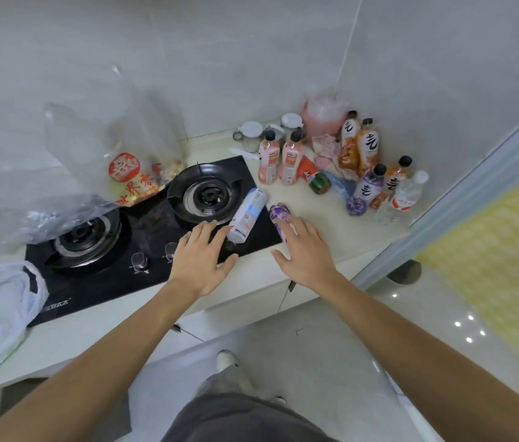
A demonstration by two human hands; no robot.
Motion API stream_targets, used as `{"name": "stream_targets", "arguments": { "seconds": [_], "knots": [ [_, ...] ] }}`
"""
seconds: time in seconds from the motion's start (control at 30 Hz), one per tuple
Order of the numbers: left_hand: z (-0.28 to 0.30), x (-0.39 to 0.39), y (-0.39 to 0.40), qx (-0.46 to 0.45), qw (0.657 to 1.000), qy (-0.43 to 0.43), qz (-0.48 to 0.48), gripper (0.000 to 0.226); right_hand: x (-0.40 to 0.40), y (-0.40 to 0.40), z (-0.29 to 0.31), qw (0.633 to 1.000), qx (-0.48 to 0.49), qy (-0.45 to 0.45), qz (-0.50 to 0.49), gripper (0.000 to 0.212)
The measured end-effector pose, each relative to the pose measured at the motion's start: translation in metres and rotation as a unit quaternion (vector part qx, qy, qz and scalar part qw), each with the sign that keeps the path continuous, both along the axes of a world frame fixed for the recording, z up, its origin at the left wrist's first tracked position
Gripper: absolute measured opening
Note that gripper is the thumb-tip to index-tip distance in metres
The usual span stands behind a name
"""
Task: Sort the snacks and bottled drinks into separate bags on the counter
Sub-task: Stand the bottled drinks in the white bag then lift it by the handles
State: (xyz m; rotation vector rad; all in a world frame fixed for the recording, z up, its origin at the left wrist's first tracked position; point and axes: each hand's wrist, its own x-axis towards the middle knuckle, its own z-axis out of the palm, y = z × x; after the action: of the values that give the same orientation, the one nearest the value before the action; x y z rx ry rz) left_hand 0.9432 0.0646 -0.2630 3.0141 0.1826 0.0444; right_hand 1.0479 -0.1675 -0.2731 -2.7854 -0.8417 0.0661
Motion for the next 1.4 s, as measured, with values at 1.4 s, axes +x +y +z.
{"name": "stream_targets", "arguments": {
  "seconds": [1.4],
  "knots": [
    [-0.017,0.154,-0.068,-0.161,0.938,-0.089,0.294,0.049,0.204,-0.006,-0.010,0.992,0.068,0.086,0.061,0.062]
  ]
}}
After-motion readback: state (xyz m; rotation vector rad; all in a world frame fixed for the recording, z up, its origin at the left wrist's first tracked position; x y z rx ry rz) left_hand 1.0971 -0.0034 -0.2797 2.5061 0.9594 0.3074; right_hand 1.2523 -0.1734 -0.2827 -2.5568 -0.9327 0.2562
